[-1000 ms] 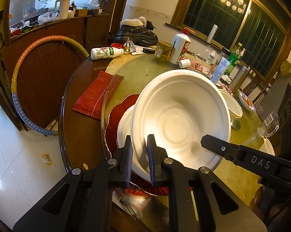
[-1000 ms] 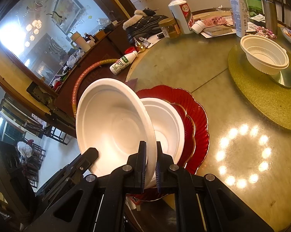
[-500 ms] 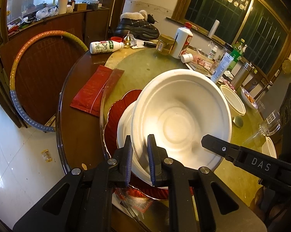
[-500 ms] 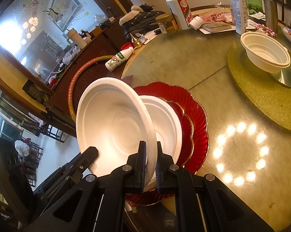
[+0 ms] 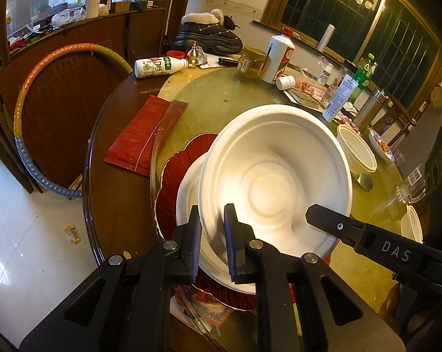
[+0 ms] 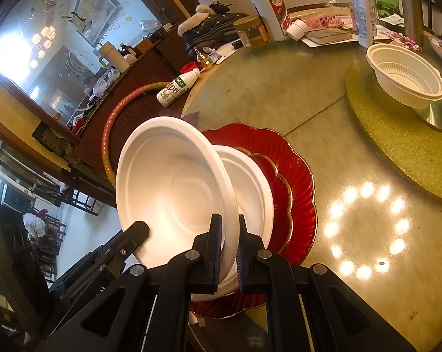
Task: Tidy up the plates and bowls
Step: 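Open both tools and release the smaller white bowl, then move both tools to the cream ribbed bowl and grip its rim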
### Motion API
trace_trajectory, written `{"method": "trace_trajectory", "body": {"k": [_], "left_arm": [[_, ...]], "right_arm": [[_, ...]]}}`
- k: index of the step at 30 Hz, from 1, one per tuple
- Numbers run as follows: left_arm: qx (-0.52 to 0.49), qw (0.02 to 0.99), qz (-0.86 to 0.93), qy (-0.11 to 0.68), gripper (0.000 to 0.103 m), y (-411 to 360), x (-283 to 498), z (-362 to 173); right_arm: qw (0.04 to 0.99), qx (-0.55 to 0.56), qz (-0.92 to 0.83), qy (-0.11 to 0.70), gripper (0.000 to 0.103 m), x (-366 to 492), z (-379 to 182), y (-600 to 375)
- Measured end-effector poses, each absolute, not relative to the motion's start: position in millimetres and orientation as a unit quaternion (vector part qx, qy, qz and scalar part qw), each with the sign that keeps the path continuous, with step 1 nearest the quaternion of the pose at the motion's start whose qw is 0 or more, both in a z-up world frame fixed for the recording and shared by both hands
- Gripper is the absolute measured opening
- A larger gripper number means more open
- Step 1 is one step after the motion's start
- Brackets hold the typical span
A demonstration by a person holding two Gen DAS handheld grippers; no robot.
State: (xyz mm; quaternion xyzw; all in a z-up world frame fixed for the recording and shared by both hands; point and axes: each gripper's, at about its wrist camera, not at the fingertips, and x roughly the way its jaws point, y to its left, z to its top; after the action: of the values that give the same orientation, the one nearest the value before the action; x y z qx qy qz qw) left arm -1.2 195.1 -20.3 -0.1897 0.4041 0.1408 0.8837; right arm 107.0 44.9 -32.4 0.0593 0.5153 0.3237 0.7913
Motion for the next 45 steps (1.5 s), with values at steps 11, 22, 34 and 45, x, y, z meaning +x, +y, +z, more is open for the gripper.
{"method": "trace_trajectory", "body": {"k": [11,22,34,45], "left_arm": [[-0.178,0.880,0.145,0.415,0.014,189,2,-27],[-0.188,0.877,0.148,0.417,0.015,191,0,-30],[-0.229,0.876,0.168,0.390,0.067,195,-7,-18],[-0.259,0.904,0.209,0.266,0.084,174,-7,28]], "right_arm": [[0.782,0.064,0.322,0.529,0.013,109,-41,43],[0.782,0.061,0.318,0.533,0.017,107,-41,45],[0.811,0.048,0.332,0.478,0.080,86,-9,37],[0.815,0.224,0.284,0.453,0.084,127,-18,-81]]}}
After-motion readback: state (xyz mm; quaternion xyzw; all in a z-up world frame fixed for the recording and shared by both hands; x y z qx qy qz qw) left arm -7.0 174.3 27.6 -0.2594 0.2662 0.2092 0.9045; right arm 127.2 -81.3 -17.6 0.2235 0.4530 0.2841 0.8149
